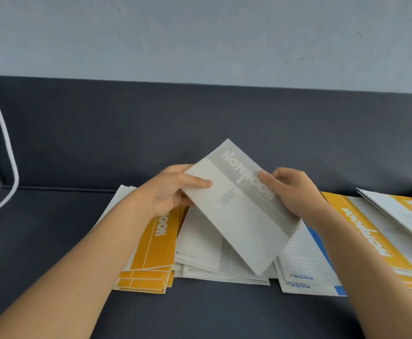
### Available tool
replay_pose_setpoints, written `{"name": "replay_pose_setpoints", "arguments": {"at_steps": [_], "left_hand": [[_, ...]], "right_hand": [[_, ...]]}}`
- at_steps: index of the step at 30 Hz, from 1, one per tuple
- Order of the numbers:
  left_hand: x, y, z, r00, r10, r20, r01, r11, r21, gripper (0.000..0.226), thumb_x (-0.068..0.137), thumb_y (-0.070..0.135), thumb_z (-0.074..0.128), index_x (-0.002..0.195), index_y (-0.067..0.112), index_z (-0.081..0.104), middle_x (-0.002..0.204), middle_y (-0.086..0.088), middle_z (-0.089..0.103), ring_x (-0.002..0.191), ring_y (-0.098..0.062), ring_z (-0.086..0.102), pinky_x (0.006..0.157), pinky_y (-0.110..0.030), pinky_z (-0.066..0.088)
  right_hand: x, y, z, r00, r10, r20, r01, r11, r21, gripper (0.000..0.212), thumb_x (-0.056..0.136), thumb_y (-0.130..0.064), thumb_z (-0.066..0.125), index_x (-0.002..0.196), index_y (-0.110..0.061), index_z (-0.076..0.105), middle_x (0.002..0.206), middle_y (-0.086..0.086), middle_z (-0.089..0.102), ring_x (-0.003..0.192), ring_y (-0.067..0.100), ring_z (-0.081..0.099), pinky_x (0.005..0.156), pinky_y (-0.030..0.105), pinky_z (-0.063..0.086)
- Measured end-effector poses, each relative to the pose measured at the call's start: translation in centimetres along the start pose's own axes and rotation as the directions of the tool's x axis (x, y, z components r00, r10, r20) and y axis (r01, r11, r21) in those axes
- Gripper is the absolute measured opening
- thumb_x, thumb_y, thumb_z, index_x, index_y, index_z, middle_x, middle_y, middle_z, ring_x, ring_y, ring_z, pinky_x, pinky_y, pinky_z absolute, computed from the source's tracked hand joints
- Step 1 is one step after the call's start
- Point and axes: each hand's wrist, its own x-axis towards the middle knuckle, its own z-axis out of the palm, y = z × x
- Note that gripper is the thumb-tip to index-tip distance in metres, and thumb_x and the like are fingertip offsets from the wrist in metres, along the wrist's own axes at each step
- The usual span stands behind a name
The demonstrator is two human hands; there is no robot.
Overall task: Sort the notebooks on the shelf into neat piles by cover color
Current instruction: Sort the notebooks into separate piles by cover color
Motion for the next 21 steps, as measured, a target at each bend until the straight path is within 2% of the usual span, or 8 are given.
{"name": "replay_pose_setpoints", "arguments": {"at_steps": [5,8,10,12,15,17,19,21], "left_hand": [[0.7,-1.0,1.1,0.972,0.032,-0.234,-0.057,0.993,-0.101,0.036,0.077,-0.004,0.074,0.111,0.004,0.065,0.103,-0.008,0.074,0.094,-0.022,0.072,0.07,-0.03,0.06],[1.0,-1.7,1.3,0.907,0.117,-0.406,-0.149,0.988,-0.046,0.043,0.076,0.003,0.079,0.115,0.008,0.062,0.106,-0.007,0.073,0.093,-0.022,0.071,0.078,-0.034,0.059],[1.2,-2.1,1.3,0.862,0.186,-0.471,-0.189,0.981,0.043,0.046,0.079,0.01,0.078,0.12,0.015,0.058,0.103,0.0,0.071,0.092,-0.017,0.07,0.079,-0.032,0.058],[1.3,-2.5,1.5,0.859,0.296,-0.417,-0.198,0.944,0.263,0.037,0.085,0.014,0.073,0.119,0.016,0.058,0.097,0.008,0.069,0.089,-0.008,0.068,0.073,-0.022,0.056],[1.3,-3.3,1.9,0.931,0.296,-0.215,-0.071,0.723,0.688,0.046,0.088,0.034,0.069,0.128,0.017,0.053,0.127,0.002,0.061,0.115,-0.017,0.059,0.092,-0.034,0.053],[0.9,-3.5,2.6,0.98,0.166,-0.106,0.031,0.401,0.915,0.075,0.09,0.051,0.059,0.15,0.019,0.029,0.16,-0.002,0.021,0.145,-0.023,0.023,0.115,-0.039,0.028],[0.4,-3.8,3.2,0.995,0.099,0.012,-0.023,0.108,0.994,0.074,0.097,0.057,0.039,0.155,0.021,0.012,0.163,0.001,-0.001,0.149,-0.016,0.002,0.118,-0.034,0.01],[-0.3,-3.6,3.7,0.999,0.032,0.039,-0.039,0.019,0.999,0.065,0.1,0.056,0.024,0.155,0.023,0.013,0.163,0.004,0.003,0.149,-0.012,0.003,0.118,-0.031,0.007]], "right_hand": [[-0.2,0.0,-0.3,0.983,0.109,0.147,-0.14,0.964,0.225,0.01,0.095,-0.015,0.056,0.103,-0.012,0.06,0.091,0.006,0.071,0.07,0.019,0.065,0.066,0.035,0.054],[-0.2,0.2,-1.1,0.952,0.08,0.295,-0.216,0.858,0.467,0.052,0.087,0.008,0.055,0.131,-0.016,0.043,0.102,0.009,0.071,0.08,0.024,0.069,0.062,0.037,0.056],[-0.5,0.4,-0.4,0.927,0.057,0.371,-0.225,0.875,0.428,0.076,0.081,0.012,0.06,0.14,-0.028,0.031,0.108,0.01,0.069,0.088,0.026,0.069,0.06,0.038,0.057],[-0.8,0.5,1.0,0.922,0.057,0.382,-0.181,0.937,0.298,0.091,0.079,0.013,0.064,0.146,-0.033,0.022,0.119,0.007,0.06,0.09,0.024,0.068,0.06,0.036,0.058],[-0.4,1.0,2.5,0.962,0.031,0.272,-0.065,0.991,0.117,0.078,0.081,0.007,0.065,0.145,-0.022,0.031,0.131,0.002,0.052,0.094,0.017,0.066,0.071,0.034,0.059],[-0.1,1.3,2.5,0.982,-0.005,0.189,0.027,0.993,-0.116,0.066,0.081,-0.002,0.069,0.139,-0.02,0.043,0.137,-0.001,0.049,0.106,0.015,0.061,0.081,0.025,0.052],[-0.1,1.7,2.6,0.976,-0.016,0.217,0.092,0.935,-0.343,0.056,0.083,-0.01,0.067,0.135,-0.02,0.049,0.137,-0.003,0.049,0.114,0.016,0.055,0.085,0.022,0.046],[-0.5,1.6,2.9,0.947,-0.008,0.32,0.164,0.871,-0.462,0.037,0.089,-0.013,0.058,0.127,-0.015,0.057,0.13,0.0,0.056,0.114,0.02,0.055,0.089,0.024,0.046]]}}
